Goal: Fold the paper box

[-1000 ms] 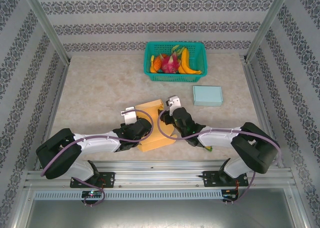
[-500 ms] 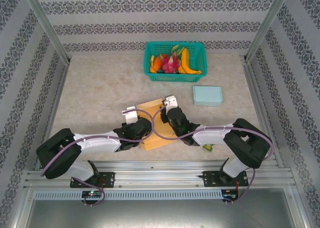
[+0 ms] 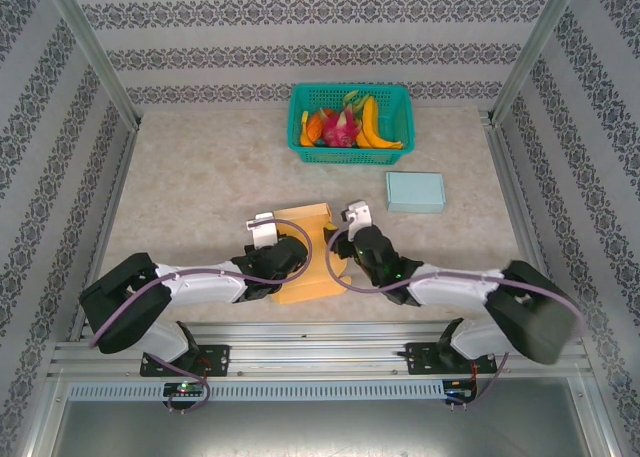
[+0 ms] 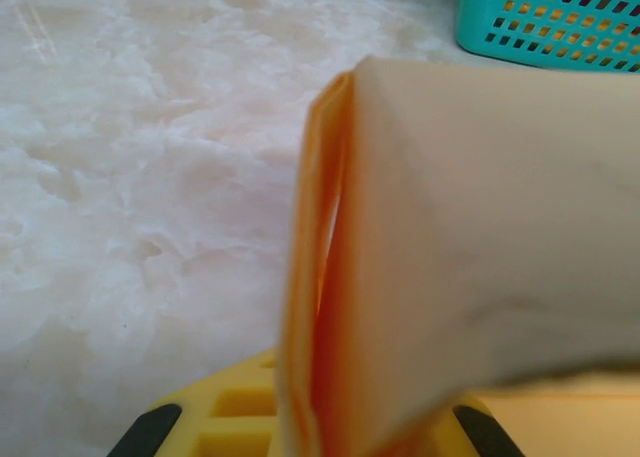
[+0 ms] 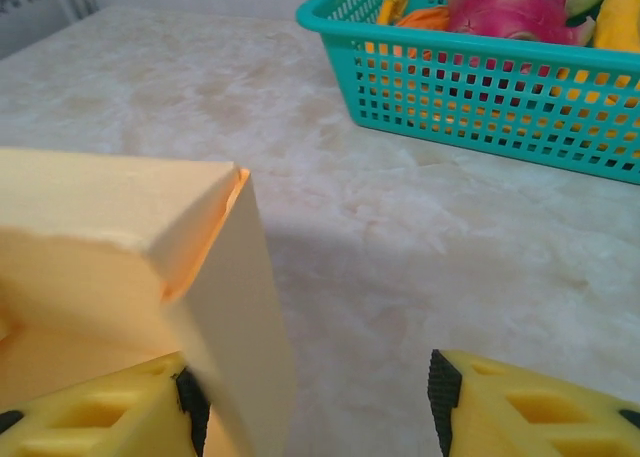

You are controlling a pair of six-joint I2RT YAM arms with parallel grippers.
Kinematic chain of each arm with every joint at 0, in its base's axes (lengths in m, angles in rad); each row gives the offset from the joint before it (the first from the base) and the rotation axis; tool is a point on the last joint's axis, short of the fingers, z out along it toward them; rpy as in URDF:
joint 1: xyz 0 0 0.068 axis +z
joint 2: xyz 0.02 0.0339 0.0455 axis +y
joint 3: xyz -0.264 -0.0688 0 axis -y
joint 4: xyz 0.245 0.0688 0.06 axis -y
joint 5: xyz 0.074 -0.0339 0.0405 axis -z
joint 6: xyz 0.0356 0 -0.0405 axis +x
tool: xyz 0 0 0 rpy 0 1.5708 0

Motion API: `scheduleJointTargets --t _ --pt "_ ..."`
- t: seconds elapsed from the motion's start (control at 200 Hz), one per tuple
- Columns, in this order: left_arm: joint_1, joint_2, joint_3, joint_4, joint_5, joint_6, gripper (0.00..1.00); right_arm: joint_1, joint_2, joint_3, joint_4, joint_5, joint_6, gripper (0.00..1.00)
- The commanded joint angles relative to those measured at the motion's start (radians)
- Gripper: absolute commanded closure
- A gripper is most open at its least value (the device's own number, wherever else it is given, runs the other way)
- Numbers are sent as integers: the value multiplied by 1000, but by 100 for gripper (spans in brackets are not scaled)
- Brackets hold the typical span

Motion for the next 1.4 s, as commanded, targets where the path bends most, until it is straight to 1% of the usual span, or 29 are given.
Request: scheduleJointTargets --t 0.0,0.055,0.145,0.24,0.33,0.495,0.649,0.799,1.094,1.284,1.394 --pt "13 26 -28 63 -71 59 100 -5 -133 -32 -142 -57 45 39" --pt "12 44 -39 138 -63 110 100 -5 -198 -29 -199 -69 45 39" --pt "12 75 -45 238 -40 197 100 -6 -297 -14 -279 -67 55 35" --pt "14 103 -79 401 17 299 100 -18 -343 16 -329 -36 53 33" --pt "13 131 -108 539 56 385 100 -55 -323 54 -348 -57 61 33" --pt "14 200 -122 696 92 505 100 -81 -220 120 -321 -110 52 33" --pt "14 255 -131 799 118 534 100 -86 -133 145 -287 -119 38 34" --pt "16 301 -127 838 126 542 100 -93 -93 132 -273 -92 21 34" --pt "17 380 -139 923 141 550 100 -143 -63 33 -228 -57 33 35" --pt "17 408 -140 940 140 551 100 -148 -20 -55 -123 -37 21 35" --pt "17 423 -141 951 141 557 100 -149 -15 -68 -113 -29 14 35"
